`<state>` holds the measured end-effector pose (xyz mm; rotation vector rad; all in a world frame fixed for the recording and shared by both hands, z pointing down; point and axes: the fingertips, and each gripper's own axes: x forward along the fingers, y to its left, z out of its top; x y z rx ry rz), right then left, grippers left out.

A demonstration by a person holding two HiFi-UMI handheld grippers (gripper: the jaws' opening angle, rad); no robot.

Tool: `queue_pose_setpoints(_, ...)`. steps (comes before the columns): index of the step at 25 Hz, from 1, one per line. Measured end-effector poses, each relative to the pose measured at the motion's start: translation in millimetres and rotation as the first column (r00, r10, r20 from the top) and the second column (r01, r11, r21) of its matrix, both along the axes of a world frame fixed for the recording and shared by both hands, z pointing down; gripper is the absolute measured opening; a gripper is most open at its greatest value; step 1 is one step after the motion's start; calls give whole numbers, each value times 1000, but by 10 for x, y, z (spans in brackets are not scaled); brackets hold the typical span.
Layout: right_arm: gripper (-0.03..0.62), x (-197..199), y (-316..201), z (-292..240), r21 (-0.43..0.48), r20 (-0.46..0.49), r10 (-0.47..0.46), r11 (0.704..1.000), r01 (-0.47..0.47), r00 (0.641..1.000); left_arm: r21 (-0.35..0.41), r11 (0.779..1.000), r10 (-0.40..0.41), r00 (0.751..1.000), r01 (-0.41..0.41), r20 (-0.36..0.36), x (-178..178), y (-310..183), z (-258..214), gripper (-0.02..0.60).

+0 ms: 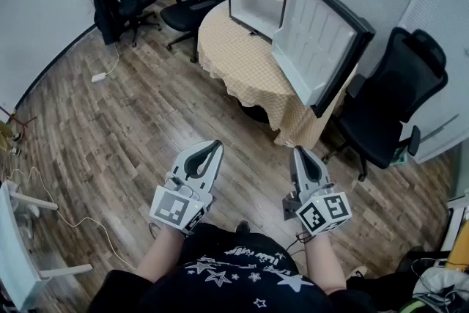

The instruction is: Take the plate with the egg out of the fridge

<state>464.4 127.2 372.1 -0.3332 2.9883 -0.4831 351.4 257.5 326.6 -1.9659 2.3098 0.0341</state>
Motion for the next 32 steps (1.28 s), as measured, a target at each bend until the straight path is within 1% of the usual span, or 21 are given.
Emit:
queue_pose_setpoints(4,32,-84,53,22,33,-22,-10,999,11,1000,-10,1000,-10,1000,10,-2,-49,55,46,15)
queue_pose_setpoints(8,32,-126,91,-11,34,-6,-19,999,19,1000,-41,999,-14,1000,14,14,-62,97,123,15)
queue_pose_setpoints(13,32,-185,129,36,41,-29,-38,998,40,999,-68,998,-5,1000,5,8,-89,52,214,15)
queue_pose_setpoints(17,32,-206,107,62,43,-39,-49,998,50,998,-86,996,13,998,-7,66,-84,-103,160,15)
queue_pose_setpoints(19,32,-198,92,60,43,-35,-49,998,51,998,-94,995,19,996,-11,82,-62,-152,149,15)
queue_pose_setpoints(21,32,-183,76,42,45,-15,-53,998,53,998,-109,994,17,997,-9,69,-54,-166,206,15)
queue_pose_setpoints(24,32,-189,32,58,34,10,-67,997,67,998,-135,991,-2,1000,6,29,-69,-132,340,15)
queue_pose_setpoints(28,33,-357,-13,235,-18,-37,-74,997,73,997,-172,984,-46,999,46,2,-207,-17,456,15)
queue_pose_setpoints(32,34,-609,92,311,-11,-68,-100,995,100,993,-183,979,-95,995,88,-26,-531,72,524,15)
